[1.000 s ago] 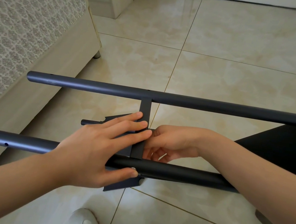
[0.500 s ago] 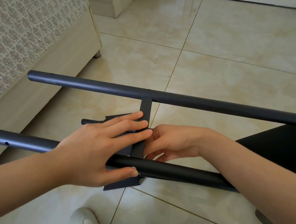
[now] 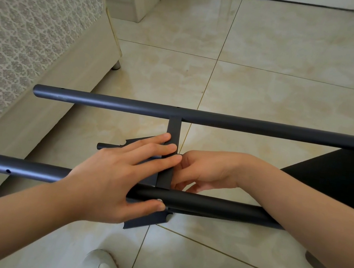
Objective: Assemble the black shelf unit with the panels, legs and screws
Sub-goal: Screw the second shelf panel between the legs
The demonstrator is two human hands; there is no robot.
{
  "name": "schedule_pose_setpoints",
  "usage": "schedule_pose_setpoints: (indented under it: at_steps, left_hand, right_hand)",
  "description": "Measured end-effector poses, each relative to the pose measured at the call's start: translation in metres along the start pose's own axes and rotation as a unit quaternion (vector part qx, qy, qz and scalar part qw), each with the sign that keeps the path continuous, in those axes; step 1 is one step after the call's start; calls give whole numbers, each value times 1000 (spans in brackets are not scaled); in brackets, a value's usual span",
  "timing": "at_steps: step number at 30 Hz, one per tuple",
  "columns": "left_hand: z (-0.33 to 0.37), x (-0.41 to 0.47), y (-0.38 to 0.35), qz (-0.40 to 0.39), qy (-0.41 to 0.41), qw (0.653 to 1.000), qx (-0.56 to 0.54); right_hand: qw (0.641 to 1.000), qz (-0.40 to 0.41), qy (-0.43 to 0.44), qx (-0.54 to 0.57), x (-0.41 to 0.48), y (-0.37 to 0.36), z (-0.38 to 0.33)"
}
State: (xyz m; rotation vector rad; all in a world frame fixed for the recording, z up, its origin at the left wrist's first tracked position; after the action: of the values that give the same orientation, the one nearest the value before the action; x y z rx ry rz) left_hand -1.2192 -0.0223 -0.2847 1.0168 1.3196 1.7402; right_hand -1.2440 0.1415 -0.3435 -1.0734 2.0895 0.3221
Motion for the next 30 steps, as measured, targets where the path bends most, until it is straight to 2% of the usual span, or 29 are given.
schedule_pose_setpoints:
  at_steps: [8, 13, 26, 30]
  left_hand:
    - [-2, 2, 0, -1, 4, 1000, -3]
    - [-5, 3, -1, -3, 8, 1000, -7]
    - [-20, 13, 0, -11, 2, 1000, 1]
    - [-23, 15, 0, -25, 10, 1000, 1]
  right_hand:
    - [999, 13, 16, -33, 4, 1, -2]
    - [999, -12, 32, -16, 0, 5, -3]
    - [999, -10, 19, -37, -2, 15, -11]
    - [997, 18, 28, -62, -12, 19, -13]
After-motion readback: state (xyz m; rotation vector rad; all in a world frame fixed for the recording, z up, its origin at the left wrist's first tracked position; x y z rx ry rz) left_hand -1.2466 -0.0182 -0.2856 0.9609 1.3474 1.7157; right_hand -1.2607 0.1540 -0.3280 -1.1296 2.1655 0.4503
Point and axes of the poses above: each hand's wrist, its own x-axis towards the middle knuckle, its own y-axis out of the back of the hand, z = x × y, the point moved 4 cm from there along x, towards the middle knuckle, and after that the axes turned 9 degrees about -y, right-handed, at the moved point
